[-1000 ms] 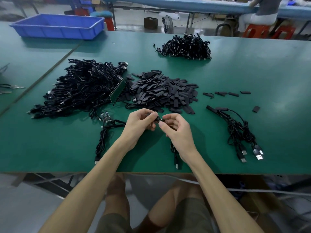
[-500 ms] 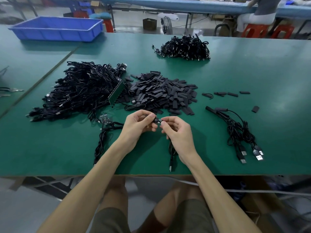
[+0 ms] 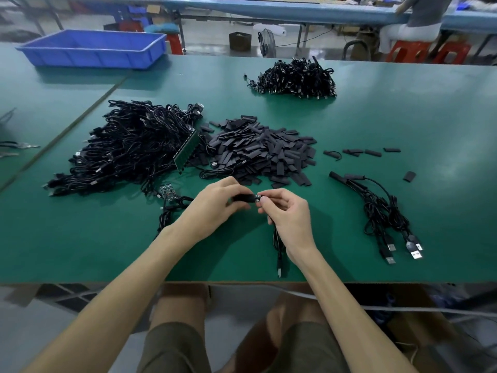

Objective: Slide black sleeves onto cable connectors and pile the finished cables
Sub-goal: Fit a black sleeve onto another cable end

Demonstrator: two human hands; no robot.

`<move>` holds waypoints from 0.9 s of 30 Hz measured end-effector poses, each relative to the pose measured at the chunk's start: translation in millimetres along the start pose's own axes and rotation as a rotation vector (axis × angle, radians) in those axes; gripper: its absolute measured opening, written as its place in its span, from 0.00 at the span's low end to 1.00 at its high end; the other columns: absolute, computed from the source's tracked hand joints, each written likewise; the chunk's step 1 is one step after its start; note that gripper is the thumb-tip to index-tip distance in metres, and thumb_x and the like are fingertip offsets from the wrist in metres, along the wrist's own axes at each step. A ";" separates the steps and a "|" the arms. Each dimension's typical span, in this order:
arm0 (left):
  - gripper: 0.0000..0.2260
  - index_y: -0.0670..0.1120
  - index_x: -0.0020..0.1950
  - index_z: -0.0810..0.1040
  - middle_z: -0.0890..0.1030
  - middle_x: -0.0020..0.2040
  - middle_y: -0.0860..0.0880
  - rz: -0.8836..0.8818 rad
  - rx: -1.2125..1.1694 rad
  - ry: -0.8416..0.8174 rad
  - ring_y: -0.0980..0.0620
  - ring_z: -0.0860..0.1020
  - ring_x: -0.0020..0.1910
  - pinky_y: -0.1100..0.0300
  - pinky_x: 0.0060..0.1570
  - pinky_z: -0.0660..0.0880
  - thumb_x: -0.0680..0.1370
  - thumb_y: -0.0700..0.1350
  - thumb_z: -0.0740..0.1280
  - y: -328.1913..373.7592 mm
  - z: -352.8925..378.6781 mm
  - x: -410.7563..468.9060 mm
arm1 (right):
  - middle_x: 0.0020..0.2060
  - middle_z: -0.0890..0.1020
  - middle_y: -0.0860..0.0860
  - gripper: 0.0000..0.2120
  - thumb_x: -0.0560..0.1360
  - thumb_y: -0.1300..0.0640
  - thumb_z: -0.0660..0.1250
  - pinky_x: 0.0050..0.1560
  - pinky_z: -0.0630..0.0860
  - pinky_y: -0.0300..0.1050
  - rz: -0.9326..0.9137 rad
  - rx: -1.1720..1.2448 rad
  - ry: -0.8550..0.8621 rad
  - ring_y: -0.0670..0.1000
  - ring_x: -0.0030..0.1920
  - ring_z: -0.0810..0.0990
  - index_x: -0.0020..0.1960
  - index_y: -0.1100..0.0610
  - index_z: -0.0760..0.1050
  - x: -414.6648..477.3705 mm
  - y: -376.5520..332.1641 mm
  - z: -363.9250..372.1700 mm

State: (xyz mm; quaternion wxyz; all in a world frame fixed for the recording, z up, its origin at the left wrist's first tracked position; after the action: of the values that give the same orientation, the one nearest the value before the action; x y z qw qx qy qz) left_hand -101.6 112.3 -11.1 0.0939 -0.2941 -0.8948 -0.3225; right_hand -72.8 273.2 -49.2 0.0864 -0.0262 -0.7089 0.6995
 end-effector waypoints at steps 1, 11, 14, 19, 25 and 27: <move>0.12 0.49 0.63 0.82 0.79 0.53 0.54 0.025 0.046 0.013 0.53 0.78 0.50 0.56 0.52 0.77 0.79 0.46 0.71 3.9 -0.9 -2.4 | 0.40 0.88 0.51 0.05 0.78 0.63 0.71 0.35 0.77 0.39 0.001 -0.004 -0.006 0.47 0.41 0.86 0.49 0.55 0.84 -0.2 -0.1 0.6; 0.10 0.43 0.61 0.83 0.81 0.50 0.47 0.153 0.231 0.137 0.46 0.79 0.47 0.49 0.45 0.79 0.81 0.43 0.68 31.9 -4.5 -17.7 | 0.39 0.88 0.51 0.04 0.78 0.62 0.71 0.34 0.76 0.39 -0.028 -0.045 -0.018 0.49 0.40 0.86 0.47 0.55 0.84 1.6 -3.0 4.8; 0.09 0.43 0.60 0.83 0.81 0.49 0.47 0.159 0.228 0.130 0.46 0.79 0.47 0.48 0.44 0.79 0.81 0.43 0.68 33.4 -4.0 -17.6 | 0.39 0.87 0.51 0.04 0.78 0.62 0.71 0.34 0.77 0.38 -0.030 -0.063 -0.009 0.49 0.40 0.87 0.47 0.55 0.83 1.8 -2.0 3.7; 0.09 0.42 0.60 0.82 0.80 0.48 0.46 0.168 0.228 0.121 0.46 0.78 0.45 0.47 0.43 0.79 0.81 0.42 0.68 32.1 -3.2 -18.7 | 0.38 0.87 0.52 0.04 0.78 0.64 0.72 0.34 0.77 0.40 -0.029 -0.050 -0.024 0.49 0.39 0.86 0.47 0.56 0.83 2.0 -1.0 4.3; 0.10 0.40 0.62 0.81 0.80 0.50 0.44 0.198 0.239 0.089 0.44 0.77 0.46 0.45 0.42 0.79 0.81 0.38 0.69 30.8 2.1 -17.2 | 0.38 0.88 0.53 0.03 0.78 0.64 0.73 0.36 0.79 0.40 -0.022 -0.046 -0.059 0.49 0.36 0.85 0.47 0.58 0.84 1.0 -1.9 5.3; 0.11 0.40 0.63 0.81 0.79 0.50 0.44 0.201 0.245 0.078 0.44 0.76 0.47 0.45 0.43 0.79 0.81 0.37 0.69 30.2 3.3 -16.8 | 0.39 0.88 0.52 0.03 0.78 0.64 0.73 0.37 0.79 0.41 -0.022 -0.048 -0.065 0.50 0.36 0.85 0.48 0.57 0.85 0.1 -2.7 6.3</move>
State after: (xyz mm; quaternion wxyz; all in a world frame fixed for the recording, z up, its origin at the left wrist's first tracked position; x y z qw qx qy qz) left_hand -70.2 125.3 -3.9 0.1955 -0.3559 -0.8892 -0.2110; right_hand -73.7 267.0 -46.6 0.0702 0.0021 -0.7280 0.6820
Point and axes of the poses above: each hand's wrist, its own x-axis towards the middle knuckle, its own z-axis out of the palm, y = z × x, the point moved 9 cm from there along x, towards the middle knuckle
